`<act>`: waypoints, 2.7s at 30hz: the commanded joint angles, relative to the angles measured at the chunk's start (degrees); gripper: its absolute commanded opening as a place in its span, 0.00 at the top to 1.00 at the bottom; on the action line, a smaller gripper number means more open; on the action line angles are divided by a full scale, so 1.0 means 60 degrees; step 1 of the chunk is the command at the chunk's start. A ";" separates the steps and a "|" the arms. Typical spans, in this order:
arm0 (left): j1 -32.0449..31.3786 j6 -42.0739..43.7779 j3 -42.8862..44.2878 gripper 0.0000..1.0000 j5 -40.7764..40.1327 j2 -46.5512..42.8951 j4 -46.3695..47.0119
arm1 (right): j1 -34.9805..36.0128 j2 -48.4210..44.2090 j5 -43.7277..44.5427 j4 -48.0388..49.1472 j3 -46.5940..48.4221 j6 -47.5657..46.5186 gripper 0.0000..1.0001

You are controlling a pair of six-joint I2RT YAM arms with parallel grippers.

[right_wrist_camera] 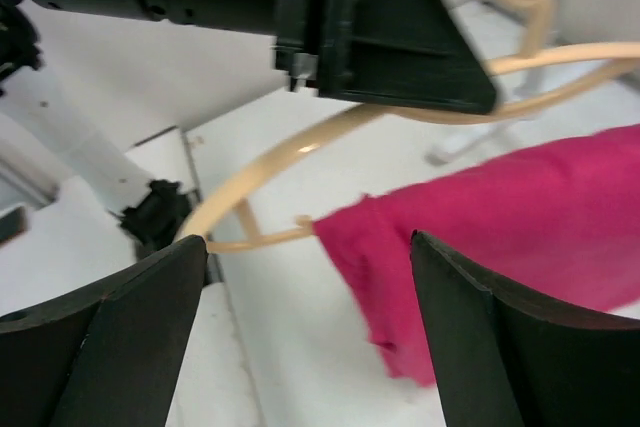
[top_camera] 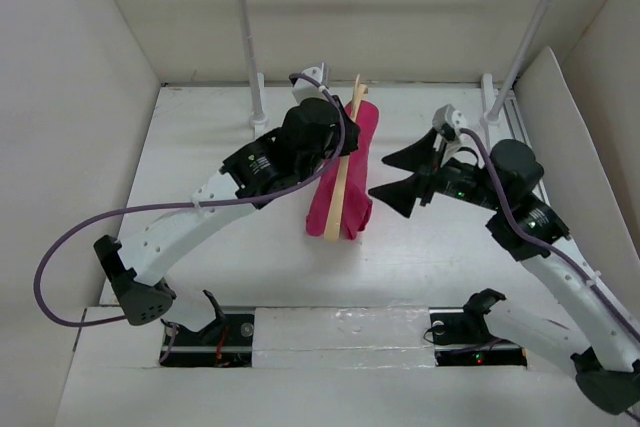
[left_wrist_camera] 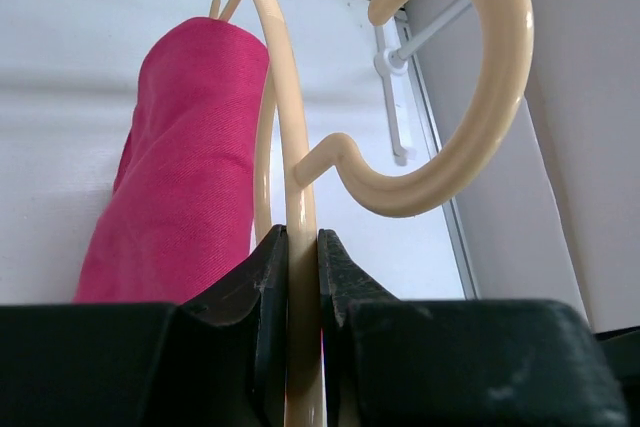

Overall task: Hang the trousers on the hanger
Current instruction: Place the hanger at the clothesline.

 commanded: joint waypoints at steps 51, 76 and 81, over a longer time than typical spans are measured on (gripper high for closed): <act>-0.0054 0.1353 -0.1862 0.01 -0.0648 -0.4012 0.1674 | -0.3331 0.4203 -0.1083 0.3462 0.4167 0.3753 1.00; -0.0054 -0.1388 -0.6350 0.01 0.0186 -0.6269 0.0032 | -0.6485 0.8044 -0.3152 0.6715 0.7392 0.6449 1.00; -0.0054 -0.1301 -0.6351 0.01 0.0274 -0.5977 0.0237 | -0.6396 0.7939 -0.3138 0.7023 0.7243 0.6653 1.00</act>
